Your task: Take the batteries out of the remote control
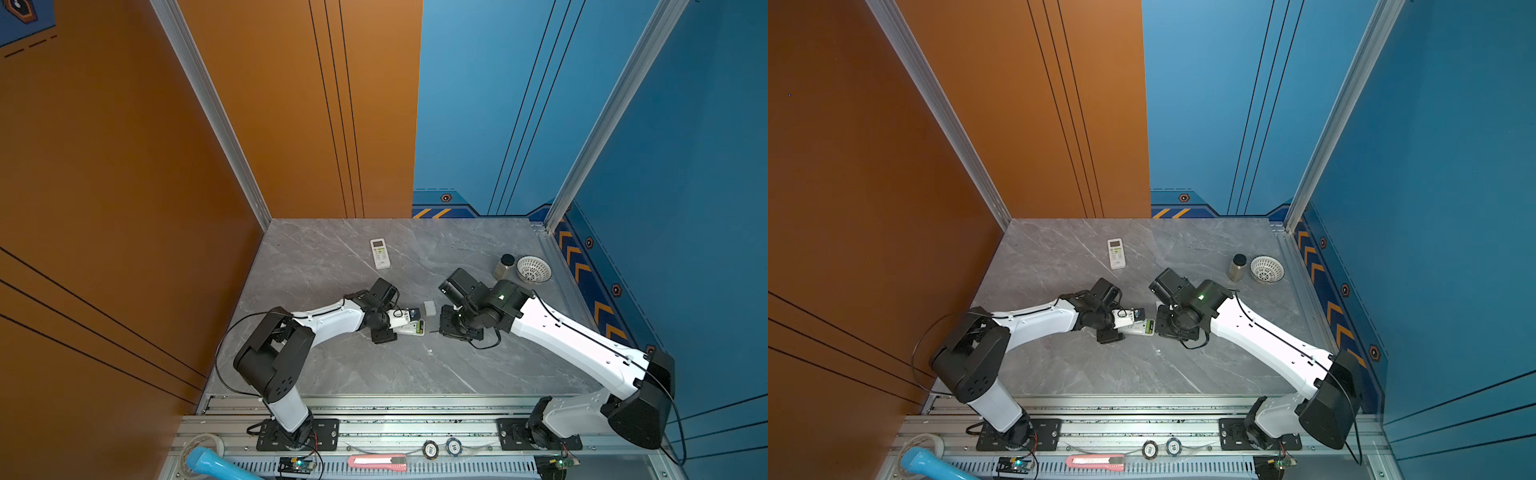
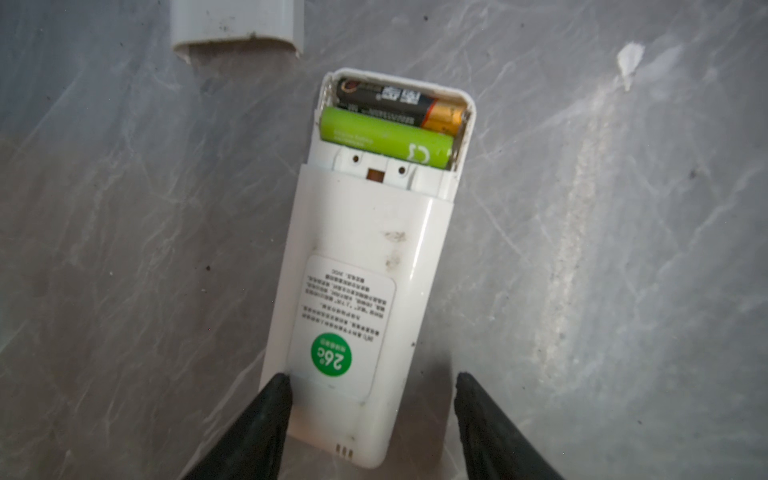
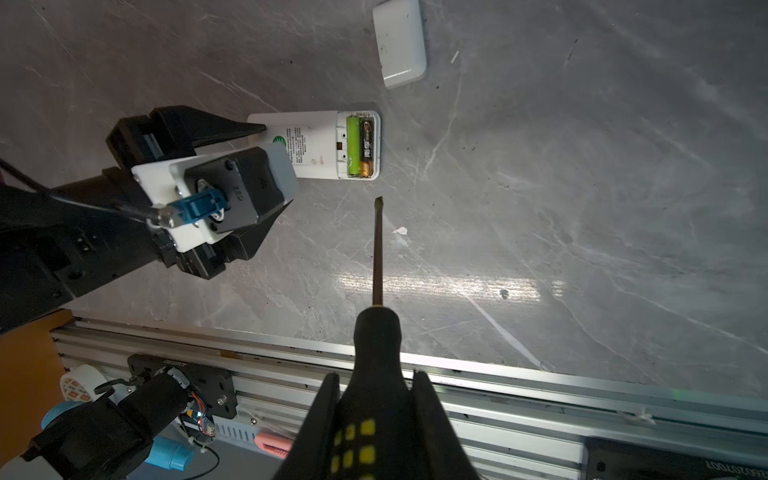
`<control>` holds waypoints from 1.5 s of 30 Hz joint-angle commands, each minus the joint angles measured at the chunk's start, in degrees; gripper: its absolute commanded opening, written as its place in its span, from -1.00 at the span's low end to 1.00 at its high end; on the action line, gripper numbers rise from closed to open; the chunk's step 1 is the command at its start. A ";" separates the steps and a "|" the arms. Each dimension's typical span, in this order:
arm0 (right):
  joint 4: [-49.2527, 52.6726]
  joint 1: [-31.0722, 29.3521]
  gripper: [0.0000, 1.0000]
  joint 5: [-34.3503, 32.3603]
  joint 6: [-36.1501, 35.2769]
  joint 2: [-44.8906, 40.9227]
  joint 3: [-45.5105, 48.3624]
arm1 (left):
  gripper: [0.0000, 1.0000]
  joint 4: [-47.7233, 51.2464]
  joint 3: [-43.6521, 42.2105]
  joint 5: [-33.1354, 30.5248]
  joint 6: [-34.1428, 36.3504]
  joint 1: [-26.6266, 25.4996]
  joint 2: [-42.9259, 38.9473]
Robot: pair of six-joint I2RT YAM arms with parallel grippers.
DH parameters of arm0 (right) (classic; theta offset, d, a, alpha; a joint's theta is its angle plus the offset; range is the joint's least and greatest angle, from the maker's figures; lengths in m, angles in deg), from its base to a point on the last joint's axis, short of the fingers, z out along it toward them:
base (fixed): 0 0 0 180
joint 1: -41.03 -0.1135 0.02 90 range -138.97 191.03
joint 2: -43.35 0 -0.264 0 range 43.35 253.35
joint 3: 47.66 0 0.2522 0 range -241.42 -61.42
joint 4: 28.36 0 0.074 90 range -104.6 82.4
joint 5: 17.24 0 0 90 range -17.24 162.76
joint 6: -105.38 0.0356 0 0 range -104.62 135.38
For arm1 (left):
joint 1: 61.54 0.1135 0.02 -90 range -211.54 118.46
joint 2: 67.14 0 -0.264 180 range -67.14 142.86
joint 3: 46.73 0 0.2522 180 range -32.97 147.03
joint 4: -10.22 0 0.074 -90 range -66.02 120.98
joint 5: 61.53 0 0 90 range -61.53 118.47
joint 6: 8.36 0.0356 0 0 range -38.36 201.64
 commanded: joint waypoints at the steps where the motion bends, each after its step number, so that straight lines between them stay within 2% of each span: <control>1: -1.15 -0.22 -1.00 -1.17 0.72 1.09 -1.24 | 0.21 2.23 -1.31 -0.15 -0.99 -0.29 0.17; 7: -1.15 0.08 -1.00 -1.66 0.83 2.06 -0.76 | -0.22 2.12 -2.45 1.33 -1.81 -1.66 0.52; 10: -1.28 0.55 -1.00 -1.76 0.71 2.14 -0.46 | -0.26 2.12 -3.64 2.56 -1.58 -1.74 -0.72; 11: -1.41 0.74 -1.00 -1.65 0.66 2.24 -0.44 | -0.18 2.58 -3.77 3.17 -1.53 -1.46 -0.97; 13: -1.57 0.98 -1.00 -1.61 0.34 2.30 -0.68 | 0.20 3.39 -3.68 4.05 -2.11 -0.70 -0.88; 15: -2.07 0.98 -1.00 -1.76 0.19 2.42 -0.97 | 0.41 2.93 -3.51 3.68 -2.85 -0.37 -0.79; 17: -2.21 0.97 -1.00 -1.77 0.15 2.54 -1.40 | 0.50 3.12 -2.72 3.01 -2.43 -0.03 -0.16; 23: -2.27 0.42 -1.00 -2.16 -0.71 2.01 -1.91 | 0.58 8.22 4.53 1.91 -2.41 1.73 2.63; 27: -2.38 0.31 -1.00 -2.20 -1.21 0.90 -1.24 | 0.88 9.41 8.06 2.63 -0.28 2.89 3.56; 31: -2.82 0.58 -1.00 -1.95 -1.50 -0.64 0.46 | 0.96 11.54 10.89 4.52 0.65 3.69 5.99; 36: -3.26 1.44 -1.00 -1.53 -1.70 -2.98 2.60 | 0.94 13.95 12.24 6.51 1.50 2.87 7.52; 41: -4.48 2.94 -1.00 -0.37 -1.50 -5.44 4.29 | 0.79 15.48 10.60 6.14 1.61 1.48 8.42; 45: -4.57 3.49 -1.00 -0.01 -2.08 -6.04 4.22 | 0.51 17.12 11.01 5.78 0.75 0.48 9.21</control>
